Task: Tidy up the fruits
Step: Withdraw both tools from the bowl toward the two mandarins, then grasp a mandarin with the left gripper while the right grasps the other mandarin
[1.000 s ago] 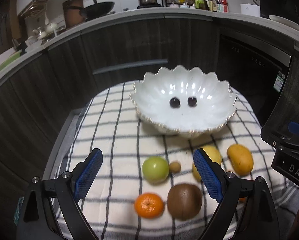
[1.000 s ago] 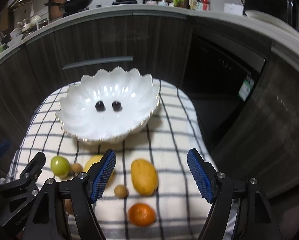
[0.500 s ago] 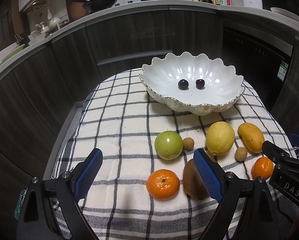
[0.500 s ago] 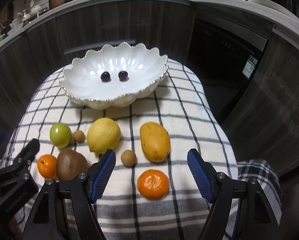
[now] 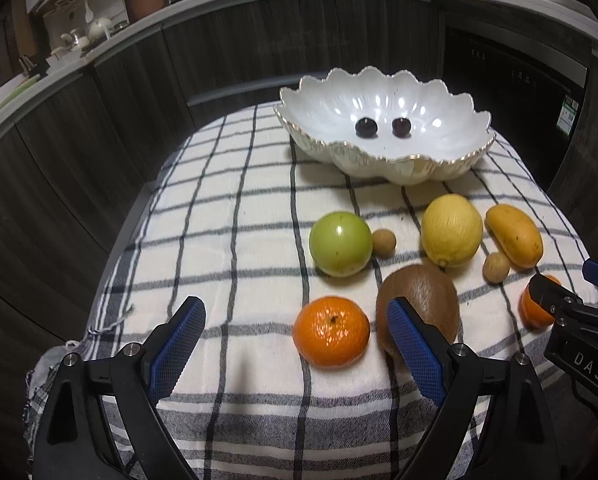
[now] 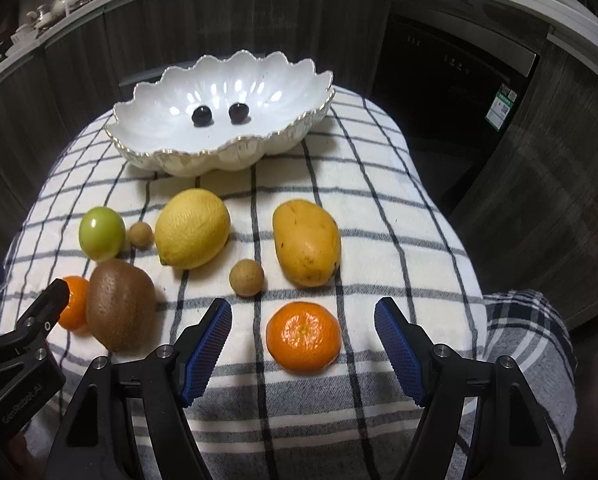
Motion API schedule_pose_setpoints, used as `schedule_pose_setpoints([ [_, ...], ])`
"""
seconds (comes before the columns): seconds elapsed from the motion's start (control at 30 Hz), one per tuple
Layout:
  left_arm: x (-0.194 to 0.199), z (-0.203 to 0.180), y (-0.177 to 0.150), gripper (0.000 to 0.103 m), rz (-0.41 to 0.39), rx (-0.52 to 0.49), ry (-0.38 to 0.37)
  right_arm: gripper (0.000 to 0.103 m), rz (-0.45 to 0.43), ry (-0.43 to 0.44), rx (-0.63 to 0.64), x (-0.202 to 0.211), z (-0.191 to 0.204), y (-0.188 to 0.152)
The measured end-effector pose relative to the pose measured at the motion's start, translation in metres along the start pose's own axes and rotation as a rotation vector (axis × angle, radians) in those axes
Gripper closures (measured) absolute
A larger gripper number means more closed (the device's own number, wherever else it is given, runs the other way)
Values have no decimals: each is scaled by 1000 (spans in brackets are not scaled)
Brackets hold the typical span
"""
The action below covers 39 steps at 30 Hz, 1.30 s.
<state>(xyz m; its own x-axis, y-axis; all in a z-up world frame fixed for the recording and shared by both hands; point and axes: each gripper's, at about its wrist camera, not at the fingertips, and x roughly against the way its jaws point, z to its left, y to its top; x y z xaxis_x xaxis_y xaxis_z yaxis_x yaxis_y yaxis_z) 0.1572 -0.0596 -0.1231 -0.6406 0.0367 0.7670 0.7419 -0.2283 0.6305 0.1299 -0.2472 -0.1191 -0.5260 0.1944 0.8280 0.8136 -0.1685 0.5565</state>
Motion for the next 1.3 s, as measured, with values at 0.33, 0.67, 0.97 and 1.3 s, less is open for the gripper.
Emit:
schedule_pose_setpoints([
  [0.33,-14,1,-10,10,45,-10,-13,28,43,-1,8,-12,1,-5],
  [0.67,-27,5,-17,10,88,-7,-24,29,68,-7,22,-21,6,-8],
  [0.97,-35,0,-9,12,68,-22,-27,30,81,-14,18,-27,4,-8],
  [1.3,-40,-3,-5,28,50,-19,-90,50,107,11,12,-36,4,-10],
])
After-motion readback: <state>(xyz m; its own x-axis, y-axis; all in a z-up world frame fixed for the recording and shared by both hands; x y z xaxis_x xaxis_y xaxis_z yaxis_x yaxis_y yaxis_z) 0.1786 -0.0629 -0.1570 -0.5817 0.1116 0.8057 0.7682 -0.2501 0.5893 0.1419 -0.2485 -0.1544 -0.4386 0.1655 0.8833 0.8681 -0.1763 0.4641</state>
